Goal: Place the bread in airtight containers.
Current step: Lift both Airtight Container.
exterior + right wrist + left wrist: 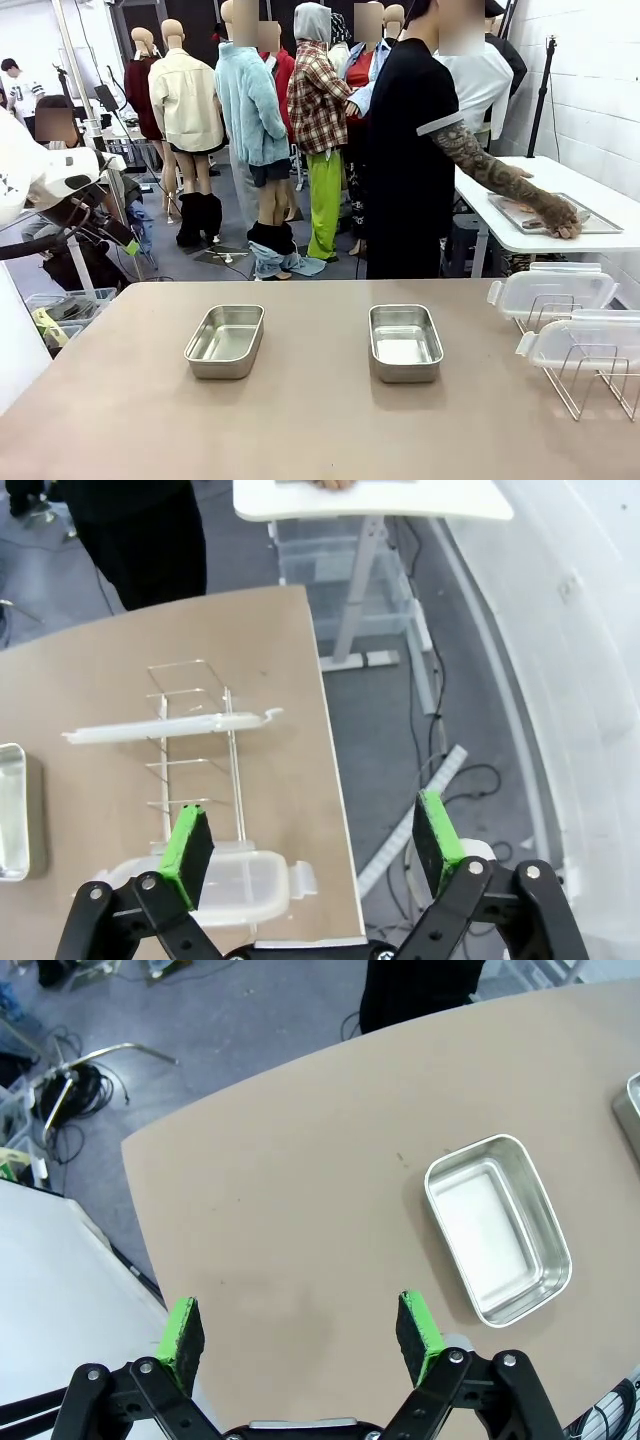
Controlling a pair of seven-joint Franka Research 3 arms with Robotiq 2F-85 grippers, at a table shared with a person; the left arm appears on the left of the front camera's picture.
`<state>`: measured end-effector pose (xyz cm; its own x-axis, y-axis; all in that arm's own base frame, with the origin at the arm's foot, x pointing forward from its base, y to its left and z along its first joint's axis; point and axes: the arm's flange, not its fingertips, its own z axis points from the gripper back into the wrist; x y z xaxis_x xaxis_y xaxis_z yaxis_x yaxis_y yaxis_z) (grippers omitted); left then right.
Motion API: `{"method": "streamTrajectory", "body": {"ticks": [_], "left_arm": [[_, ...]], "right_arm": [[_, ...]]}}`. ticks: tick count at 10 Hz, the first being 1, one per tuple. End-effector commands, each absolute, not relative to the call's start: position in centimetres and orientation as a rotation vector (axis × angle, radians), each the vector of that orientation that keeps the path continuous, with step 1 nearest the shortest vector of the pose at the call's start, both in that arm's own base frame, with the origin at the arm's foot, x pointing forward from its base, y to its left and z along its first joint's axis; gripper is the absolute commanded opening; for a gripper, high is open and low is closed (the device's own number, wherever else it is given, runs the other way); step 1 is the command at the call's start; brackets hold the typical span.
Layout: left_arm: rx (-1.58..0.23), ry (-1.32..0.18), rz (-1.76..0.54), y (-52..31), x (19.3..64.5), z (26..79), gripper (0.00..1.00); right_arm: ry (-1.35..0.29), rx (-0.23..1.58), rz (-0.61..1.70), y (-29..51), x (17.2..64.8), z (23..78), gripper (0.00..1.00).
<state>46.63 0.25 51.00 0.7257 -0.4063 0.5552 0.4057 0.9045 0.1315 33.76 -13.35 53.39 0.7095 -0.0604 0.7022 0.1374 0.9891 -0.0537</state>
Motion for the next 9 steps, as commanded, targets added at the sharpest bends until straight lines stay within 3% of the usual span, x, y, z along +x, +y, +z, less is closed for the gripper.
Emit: {"method": "streamTrajectory", "body": {"ticks": [1,9], "left_arm": [[0.01,-0.625,-0.462,0.26,46.04,51.51,1.0],[0.01,-0.625,-0.462,0.26,46.04,51.51,1.0]], "right_arm": [[-0.789,-0.123,-0.107,-11.51,33.86,54.27,1.0],[-0.789,-0.123,-0.107,-11.51,33.86,54.27,1.0]]}}
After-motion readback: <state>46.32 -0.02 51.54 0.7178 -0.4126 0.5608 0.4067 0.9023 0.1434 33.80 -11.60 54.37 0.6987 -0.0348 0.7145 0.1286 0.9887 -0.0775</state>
